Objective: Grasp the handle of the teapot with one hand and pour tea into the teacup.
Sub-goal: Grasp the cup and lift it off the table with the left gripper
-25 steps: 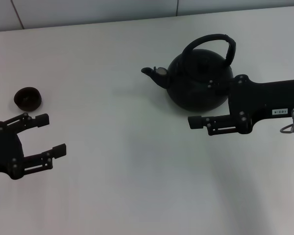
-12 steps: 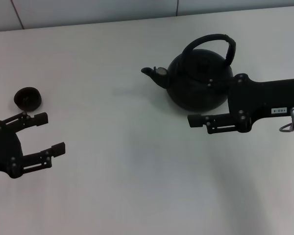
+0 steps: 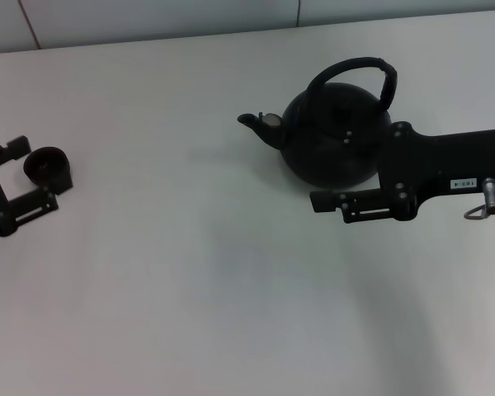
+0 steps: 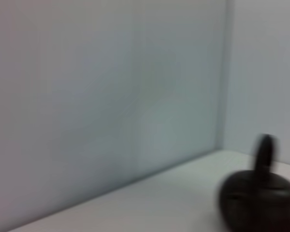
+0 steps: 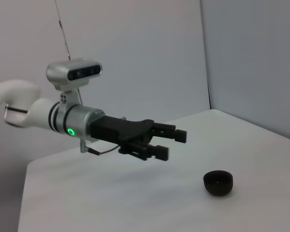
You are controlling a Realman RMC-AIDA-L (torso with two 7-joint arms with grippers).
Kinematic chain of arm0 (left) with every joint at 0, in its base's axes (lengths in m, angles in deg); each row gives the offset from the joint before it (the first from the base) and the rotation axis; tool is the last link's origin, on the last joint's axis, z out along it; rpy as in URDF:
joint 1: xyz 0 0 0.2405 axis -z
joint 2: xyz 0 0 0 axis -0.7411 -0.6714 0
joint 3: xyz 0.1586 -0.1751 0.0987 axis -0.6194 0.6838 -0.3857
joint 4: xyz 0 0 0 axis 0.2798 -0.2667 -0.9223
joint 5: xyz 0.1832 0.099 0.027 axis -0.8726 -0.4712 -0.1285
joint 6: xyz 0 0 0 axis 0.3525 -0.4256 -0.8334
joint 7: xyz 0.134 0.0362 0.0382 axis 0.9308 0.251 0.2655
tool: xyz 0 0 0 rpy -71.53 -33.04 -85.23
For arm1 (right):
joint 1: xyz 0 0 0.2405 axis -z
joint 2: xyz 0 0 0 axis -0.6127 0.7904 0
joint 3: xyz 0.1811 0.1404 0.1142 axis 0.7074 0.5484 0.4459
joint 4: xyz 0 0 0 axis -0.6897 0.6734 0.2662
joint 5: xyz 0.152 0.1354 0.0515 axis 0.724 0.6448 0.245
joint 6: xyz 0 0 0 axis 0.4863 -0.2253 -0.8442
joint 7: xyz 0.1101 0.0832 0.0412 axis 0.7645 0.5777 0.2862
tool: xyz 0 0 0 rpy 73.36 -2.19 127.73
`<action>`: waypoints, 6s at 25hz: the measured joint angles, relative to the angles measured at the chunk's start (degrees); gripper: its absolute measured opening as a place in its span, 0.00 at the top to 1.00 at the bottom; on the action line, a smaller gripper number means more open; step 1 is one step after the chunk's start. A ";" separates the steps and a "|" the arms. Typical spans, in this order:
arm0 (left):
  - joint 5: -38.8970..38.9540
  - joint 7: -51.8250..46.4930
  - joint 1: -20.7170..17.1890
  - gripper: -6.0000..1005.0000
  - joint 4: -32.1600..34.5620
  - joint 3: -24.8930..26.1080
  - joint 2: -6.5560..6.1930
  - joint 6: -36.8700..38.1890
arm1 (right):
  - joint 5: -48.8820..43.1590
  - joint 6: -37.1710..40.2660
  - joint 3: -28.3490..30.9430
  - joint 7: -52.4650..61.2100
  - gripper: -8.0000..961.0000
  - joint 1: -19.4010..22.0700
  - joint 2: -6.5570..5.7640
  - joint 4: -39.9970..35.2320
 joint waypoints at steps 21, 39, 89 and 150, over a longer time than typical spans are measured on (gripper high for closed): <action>18.61 27.03 3.91 0.17 -22.10 0.15 0.12 -13.08 | 0.31 -1.23 -0.07 0.00 0.27 -2.08 0.00 1.53; 18.51 29.65 6.50 0.17 -24.83 -2.65 -0.04 -19.87 | 0.31 -1.78 -0.17 -0.60 0.27 -2.25 -0.04 1.53; 18.50 30.35 9.16 0.17 -24.76 -4.97 0.03 -27.22 | 0.89 -1.54 -0.16 -0.70 0.27 -2.70 -0.08 2.81; 18.36 30.26 10.00 0.53 -24.27 -8.12 -0.25 -27.82 | 1.63 -1.82 -0.51 -0.70 0.27 -2.82 -0.08 2.94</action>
